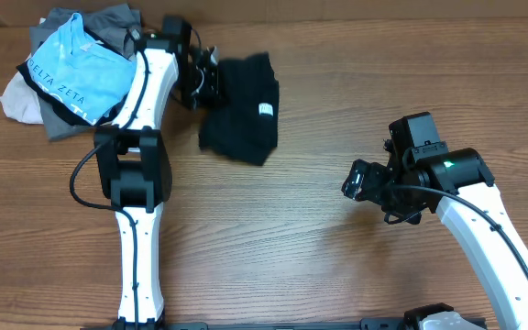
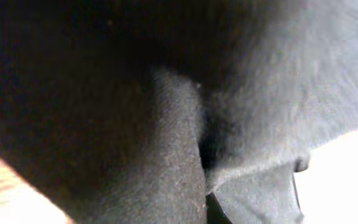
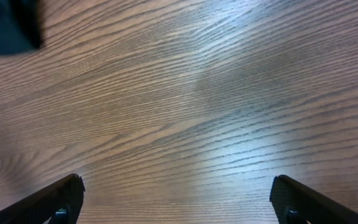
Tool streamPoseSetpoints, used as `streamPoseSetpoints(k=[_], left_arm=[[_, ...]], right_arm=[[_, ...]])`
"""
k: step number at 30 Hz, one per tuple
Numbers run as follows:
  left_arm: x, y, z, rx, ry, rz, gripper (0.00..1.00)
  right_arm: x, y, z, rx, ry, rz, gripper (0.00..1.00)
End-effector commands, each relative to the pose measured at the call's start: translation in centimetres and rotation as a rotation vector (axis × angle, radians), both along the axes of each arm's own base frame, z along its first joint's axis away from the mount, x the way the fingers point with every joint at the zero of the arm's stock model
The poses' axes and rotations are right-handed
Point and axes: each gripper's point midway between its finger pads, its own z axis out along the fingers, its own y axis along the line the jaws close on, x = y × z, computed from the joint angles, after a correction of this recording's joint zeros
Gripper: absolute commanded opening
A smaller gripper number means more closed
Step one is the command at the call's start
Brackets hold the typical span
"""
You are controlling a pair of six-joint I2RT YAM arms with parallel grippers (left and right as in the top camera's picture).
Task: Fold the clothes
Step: 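Carry the shirt left and place it on the clothes pile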
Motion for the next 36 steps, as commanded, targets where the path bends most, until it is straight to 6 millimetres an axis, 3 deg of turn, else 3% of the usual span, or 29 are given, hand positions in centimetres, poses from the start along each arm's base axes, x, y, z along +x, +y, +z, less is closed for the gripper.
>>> streamPoseSetpoints(k=[1,7,17,27,30,36], left_arm=[[2.8,2.6,2.6,0.152,-0.147,0.001,0.04],[5.1,6.5,4.9,0.303,-0.256,0.048,0.04],[7.7,12.0,10.2,0.333,-0.402,0.166,0.04],[7.9,17.9,16.9,0.315,-0.508,0.356,0.04],[7.7,19.3,17.8,0.303,-0.512,0.418,0.04],[6.9,22.2,17.6,0.273,-0.459,0.549,0.04]], right_arm=[[0.1,-0.3,0.6,-0.007,-0.022,0.001,1.00],[-0.1,-0.3,0.5,-0.010,-0.011,0.001,1.00],[-0.7,-0.4,0.4,-0.015,0.014,0.000,1.00],[-0.9,-0.5,0.3,-0.016,0.026,-0.007,1.00],[-1.0,-0.5,0.3,-0.016,0.030,-0.007,1.00],[-1.0,-0.5,0.3,-0.015,0.031,-0.010,1.00]])
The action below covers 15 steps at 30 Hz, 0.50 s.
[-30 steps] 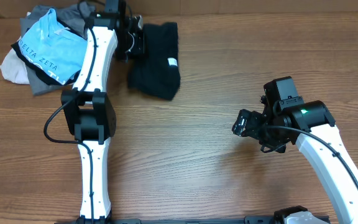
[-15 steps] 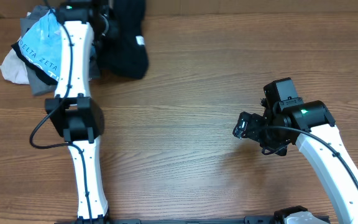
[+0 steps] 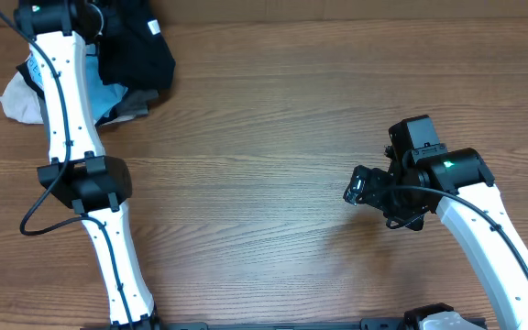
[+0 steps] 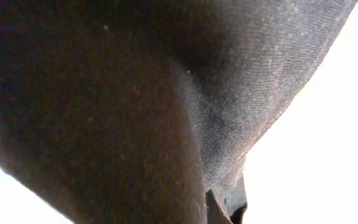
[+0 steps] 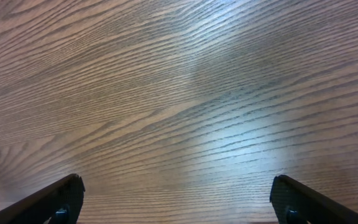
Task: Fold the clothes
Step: 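Carry the shirt left and place it on the clothes pile, then press the black shirt down onto the pile with the left gripper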
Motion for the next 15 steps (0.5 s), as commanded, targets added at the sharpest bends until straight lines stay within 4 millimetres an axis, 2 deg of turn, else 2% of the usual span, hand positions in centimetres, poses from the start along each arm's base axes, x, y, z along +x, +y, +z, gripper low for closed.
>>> streamPoseSetpoints(k=[1,7,15], left_arm=[[-0.2,1.8,1.4,-0.067,-0.033,0.102,0.04],[-0.5,1.9,1.9,-0.191,-0.044,0.091,0.04],[-1.8,4.4,3.8,-0.214,-0.072,0.148,0.04]], right_arm=[[0.3,-0.2,0.6,-0.003,-0.025,-0.009,1.00],[0.3,-0.2,0.6,-0.002,-0.025,-0.009,1.00],[0.3,-0.1,0.6,0.000,-0.025,-0.008,1.00]])
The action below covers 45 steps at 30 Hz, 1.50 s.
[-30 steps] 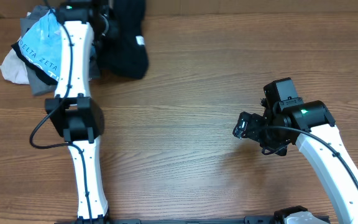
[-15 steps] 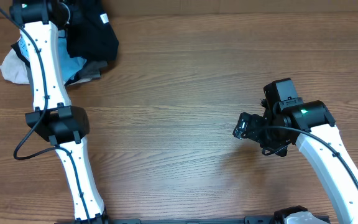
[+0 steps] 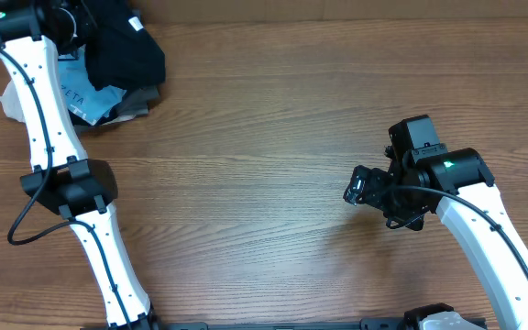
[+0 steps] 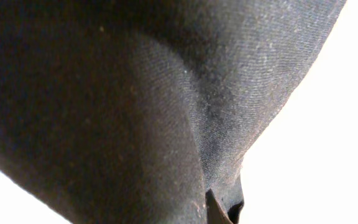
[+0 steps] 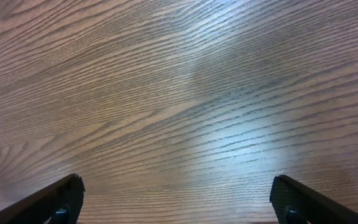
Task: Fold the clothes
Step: 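Press the black shirt down onto the pile with the left gripper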
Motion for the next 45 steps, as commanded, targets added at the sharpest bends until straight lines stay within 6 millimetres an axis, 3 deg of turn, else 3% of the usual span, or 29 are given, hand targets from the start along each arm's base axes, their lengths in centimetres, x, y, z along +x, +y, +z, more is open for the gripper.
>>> streamPoseSetpoints(k=[1,11,19,23,28,30,33,34,35,36,37,39,40,41,45], left_arm=[[-0.4,1.1,2.8,-0.022,-0.071,0.026,0.04],[-1.7,3.0,1.2,-0.018,-0.001,0.063,0.04],[-2.6,4.5,-3.1,-0.009,0.133,0.138,0.06],[-3.0,6.5,-5.1,0.031,0.187,0.232,0.07],[-3.4,8.8,-5.4,0.113,0.199,0.273,0.09],[-3.4,9.3,-5.3,0.127,0.193,0.264,0.15],[-3.8,10.1,-5.3,0.144,0.202,0.280,0.12],[-3.9,10.3,-5.3,0.146,0.203,0.283,0.18],[-4.0,10.5,-5.3,0.149,0.203,0.287,0.30],[-4.0,10.6,-5.3,0.149,0.204,0.290,0.54],[-4.1,10.8,-5.3,0.150,0.205,0.290,0.62],[-4.4,11.2,-5.4,0.150,0.209,0.297,0.66],[-4.5,11.3,-5.4,0.149,0.210,0.299,0.79],[-4.6,11.5,-5.4,0.147,0.213,0.302,0.97],[-5.1,11.5,-5.6,0.129,0.231,0.304,1.00]], right_arm=[[0.3,-0.1,0.6,0.000,-0.025,-0.008,1.00],[0.3,-0.1,0.6,0.001,-0.028,-0.008,1.00],[0.3,-0.1,0.6,0.000,-0.025,-0.008,1.00],[0.1,-0.2,0.6,-0.001,-0.019,-0.008,1.00],[-0.1,-0.2,0.5,-0.004,-0.007,-0.008,1.00],[-0.1,-0.2,0.5,-0.004,-0.008,-0.008,1.00],[-0.2,-0.2,0.5,-0.004,-0.006,-0.008,1.00],[-0.2,-0.2,0.5,-0.003,-0.005,-0.008,1.00],[-0.2,-0.2,0.5,-0.001,-0.004,-0.007,1.00],[-0.2,-0.1,0.5,0.003,-0.003,-0.007,1.00],[-0.3,-0.1,0.5,0.003,-0.002,-0.007,1.00],[-0.3,-0.1,0.5,0.002,0.000,-0.007,1.00],[-0.3,-0.1,0.5,0.002,0.000,-0.007,1.00],[-0.3,-0.1,0.5,0.002,0.000,-0.007,1.00],[-0.3,-0.1,0.5,0.002,-0.001,-0.007,1.00]])
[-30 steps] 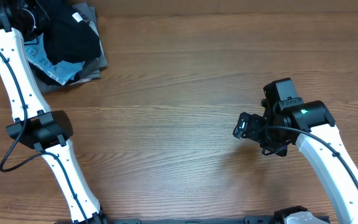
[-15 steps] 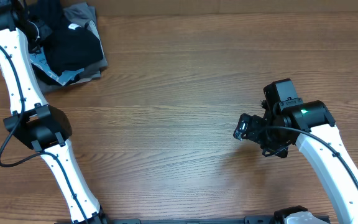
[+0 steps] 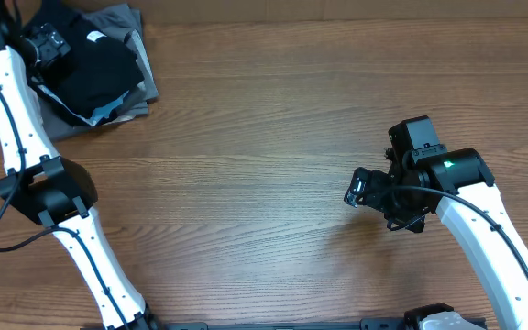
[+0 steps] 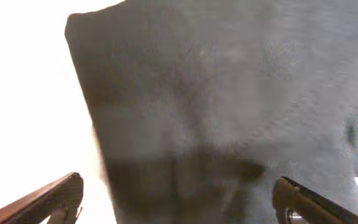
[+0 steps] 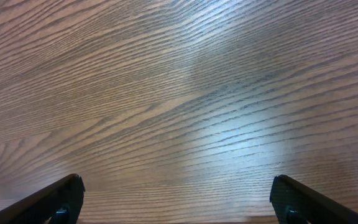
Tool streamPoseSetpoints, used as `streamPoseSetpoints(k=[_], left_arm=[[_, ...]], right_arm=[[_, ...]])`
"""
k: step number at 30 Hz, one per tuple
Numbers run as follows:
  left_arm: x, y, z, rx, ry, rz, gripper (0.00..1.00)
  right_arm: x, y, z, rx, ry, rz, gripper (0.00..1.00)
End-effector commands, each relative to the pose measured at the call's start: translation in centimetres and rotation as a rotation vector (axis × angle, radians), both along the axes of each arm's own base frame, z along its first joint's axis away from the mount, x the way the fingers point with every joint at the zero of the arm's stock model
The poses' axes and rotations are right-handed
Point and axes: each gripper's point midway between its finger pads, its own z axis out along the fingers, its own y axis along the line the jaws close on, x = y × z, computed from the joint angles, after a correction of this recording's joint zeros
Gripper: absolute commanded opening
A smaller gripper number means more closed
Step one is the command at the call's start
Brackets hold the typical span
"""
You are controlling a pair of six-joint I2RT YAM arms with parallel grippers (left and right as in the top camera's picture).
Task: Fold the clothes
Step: 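Press the black shirt down onto the pile with the left gripper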
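Observation:
A black garment (image 3: 92, 71) with a small white tag lies on top of the clothes pile (image 3: 134, 96) at the table's far left corner. My left gripper (image 3: 46, 43) stands open at the pile's left side, and the left wrist view shows the black cloth (image 4: 229, 112) spread beyond its parted fingers (image 4: 55, 198). My right gripper (image 3: 357, 186) hovers open over bare wood at the right, nothing between its fingers (image 5: 58, 199).
The pile also holds grey cloth (image 3: 140, 27) and a sliver of light blue. The wooden table (image 3: 273, 137) stretches from the pile to the right arm. A white object (image 3: 443, 321) pokes in at the bottom right edge.
My left gripper has opened and let go of the black garment, which now lies flattened on the pile. The left arm has shifted further left. The right arm has not moved.
My left gripper held the black garment just right of the pile. It then held it bunched over the pile's top, further left each time. Now the garment rests on the pile, covering the light blue shirt, and the gripper is open. The right gripper stayed open over bare wood.

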Motion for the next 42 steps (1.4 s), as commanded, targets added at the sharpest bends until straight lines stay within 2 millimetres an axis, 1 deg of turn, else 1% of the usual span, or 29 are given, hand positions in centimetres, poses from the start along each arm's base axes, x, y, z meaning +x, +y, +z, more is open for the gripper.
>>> streamPoseSetpoints(k=[1,4,7,11,12,13,14,15,16,17,20,23,25,28,31,33,35,37,39,40,42], left_arm=[[-0.6,0.4,0.1,-0.003,0.011,0.005,1.00],[-0.6,-0.4,0.6,-0.039,-0.001,-0.004,1.00],[-0.6,-1.0,2.0,-0.057,-0.036,-0.022,1.00],[-0.6,-1.7,5.3,-0.047,-0.108,-0.037,1.00],[-0.5,-1.8,6.2,-0.037,-0.129,-0.040,0.98],[-0.4,-1.9,7.1,-0.026,-0.153,-0.044,0.94],[-0.3,-2.1,7.7,-0.018,-0.171,-0.048,0.85],[-0.1,-2.1,8.3,-0.009,-0.191,-0.052,0.63],[0.1,-2.1,8.6,-0.001,-0.204,-0.052,0.20],[0.3,-1.9,8.8,0.005,-0.214,-0.051,0.04],[1.5,-1.5,8.0,0.017,-0.227,-0.056,0.04],[2.8,-0.9,6.5,0.033,-0.226,-0.076,0.04],[4.0,-0.4,4.6,0.039,-0.227,-0.076,0.04],[5.1,0.4,2.2,0.056,-0.215,-0.070,0.04],[5.5,0.6,-0.4,0.053,-0.190,-0.080,0.04],[5.4,0.6,-1.7,0.047,-0.170,-0.084,0.04],[5.1,0.4,-2.6,0.040,-0.145,-0.091,0.04],[5.0,0.3,-2.6,0.037,-0.141,-0.094,0.04],[4.8,0.1,-1.9,0.034,-0.140,-0.100,0.04],[4.7,0.0,-1.4,0.032,-0.144,-0.100,0.04],[4.8,-0.4,0.6,0.020,-0.183,-0.108,0.04]], right_arm=[[0.2,0.0,0.6,0.006,-0.022,-0.006,1.00],[0.2,0.0,0.6,0.005,-0.023,-0.002,1.00],[0.2,0.0,0.6,0.005,-0.024,-0.002,1.00],[0.4,0.0,0.6,0.006,-0.032,-0.002,1.00],[0.5,0.0,0.6,0.007,-0.035,-0.002,1.00],[0.5,0.0,0.6,0.007,-0.036,-0.002,1.00],[0.5,0.0,0.6,0.007,-0.036,-0.002,1.00],[0.5,0.0,0.6,0.007,-0.036,-0.002,1.00],[0.6,0.0,0.6,0.008,-0.037,-0.002,1.00],[0.6,0.0,0.6,0.008,-0.039,-0.002,1.00],[0.6,0.0,0.7,0.009,-0.041,-0.002,1.00],[0.6,0.0,0.6,0.008,-0.038,-0.002,1.00],[0.6,0.0,0.6,0.008,-0.037,-0.002,1.00],[0.5,0.0,0.6,0.007,-0.031,-0.003,1.00],[0.2,0.0,0.5,0.005,-0.022,-0.003,1.00],[0.3,0.0,0.6,0.005,-0.025,-0.003,1.00],[0.4,0.0,0.6,0.007,-0.030,-0.003,1.00],[0.4,0.0,0.6,0.006,-0.027,-0.003,1.00],[0.3,0.0,0.6,0.006,-0.024,-0.003,1.00],[0.2,0.0,0.5,0.005,-0.022,-0.003,1.00],[0.1,-0.1,0.5,0.004,-0.018,-0.003,1.00]])
